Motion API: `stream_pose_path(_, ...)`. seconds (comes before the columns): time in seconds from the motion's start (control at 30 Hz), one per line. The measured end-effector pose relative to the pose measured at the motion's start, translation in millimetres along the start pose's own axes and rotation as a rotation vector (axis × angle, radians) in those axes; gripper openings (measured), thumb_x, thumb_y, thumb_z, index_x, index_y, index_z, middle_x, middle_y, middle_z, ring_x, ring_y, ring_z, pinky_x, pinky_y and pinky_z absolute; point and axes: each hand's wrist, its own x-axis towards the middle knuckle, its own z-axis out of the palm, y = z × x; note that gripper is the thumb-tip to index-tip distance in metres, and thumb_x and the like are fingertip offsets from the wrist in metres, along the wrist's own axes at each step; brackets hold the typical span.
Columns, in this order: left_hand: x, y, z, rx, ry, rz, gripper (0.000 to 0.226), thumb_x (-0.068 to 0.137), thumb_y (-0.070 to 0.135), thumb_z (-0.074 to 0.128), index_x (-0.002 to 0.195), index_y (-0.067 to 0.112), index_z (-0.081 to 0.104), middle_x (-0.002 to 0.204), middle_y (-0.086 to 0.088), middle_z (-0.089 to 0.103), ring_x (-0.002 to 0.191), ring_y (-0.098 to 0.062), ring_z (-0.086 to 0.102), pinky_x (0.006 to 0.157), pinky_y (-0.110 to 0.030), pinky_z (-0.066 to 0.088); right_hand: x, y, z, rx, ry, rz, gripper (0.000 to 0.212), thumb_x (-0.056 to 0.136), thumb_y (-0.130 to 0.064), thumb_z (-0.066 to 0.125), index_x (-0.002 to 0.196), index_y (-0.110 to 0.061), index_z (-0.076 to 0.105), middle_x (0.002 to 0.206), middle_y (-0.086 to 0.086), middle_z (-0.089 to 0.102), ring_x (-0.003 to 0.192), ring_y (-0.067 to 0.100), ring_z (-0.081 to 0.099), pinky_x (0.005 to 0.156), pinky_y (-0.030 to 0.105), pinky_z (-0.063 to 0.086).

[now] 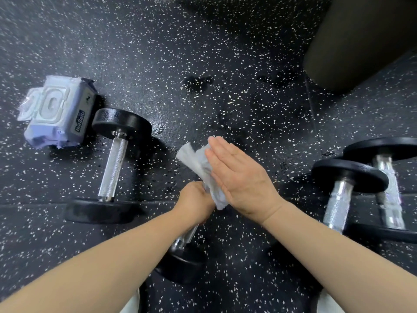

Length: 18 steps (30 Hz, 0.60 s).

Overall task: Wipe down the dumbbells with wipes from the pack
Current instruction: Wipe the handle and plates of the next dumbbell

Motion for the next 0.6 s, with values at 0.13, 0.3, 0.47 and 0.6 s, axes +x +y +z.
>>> stream_pose_path(0.13, -4, -8, 3, 0.153, 0.019, 0.043, 0.041, 0.078, 0.015, 0.065, 0.047, 0.017, 0.038, 0.043, 0.005, 0.038, 0.042, -0.014, 0.034, 0.046, -0.023, 0.029, 39, -3, -16, 0.097, -0.433, 0.163, 0.037, 0.099, -0.02, 0.036, 0.111, -0.004, 0.067, 0.116, 0.015, 0.066, 0.11, 0.031, 0.06, 0.097, 0.039, 0.043)
stream_pose_path(0.3, -11, -12, 6, 0.199, -0.032, 0.05, 0.043, 0.073, 0.017, 0.066, 0.046, 0.019, 0.032, 0.039, 0.011, 0.032, 0.042, -0.014, 0.032, 0.048, -0.024, 0.026, 61, 16, -22, 0.63, -0.67, 0.64, 0.03, 0.092, -0.013, 0.044, 0.082, 0.009, 0.062, 0.062, 0.004, 0.036, 0.049, 0.008, 0.026, 0.047, 0.023, 0.027)
stream_pose_path(0.47, -10, -11, 5, 0.226, -0.056, 0.079, 0.043, 0.077, 0.015, 0.065, 0.046, 0.019, 0.037, 0.043, 0.008, 0.037, 0.044, -0.013, 0.035, 0.051, -0.025, 0.03, 28, 1, -47, 0.498, -0.654, 0.355, 0.037, 0.102, -0.016, 0.039, 0.136, -0.016, 0.054, 0.144, -0.002, 0.05, 0.133, 0.004, 0.04, 0.105, 0.014, 0.026)
stream_pose_path(0.6, -14, -12, 0, 0.208, -0.051, 0.113, 0.04, 0.078, 0.01, 0.063, 0.048, 0.019, 0.038, 0.039, 0.012, 0.036, 0.041, -0.007, 0.034, 0.046, -0.022, 0.028, 33, 1, -47, 0.461, -0.637, 0.252, 0.037, 0.101, -0.019, 0.041, 0.135, -0.017, 0.055, 0.145, -0.003, 0.049, 0.134, 0.011, 0.04, 0.109, 0.026, 0.029)
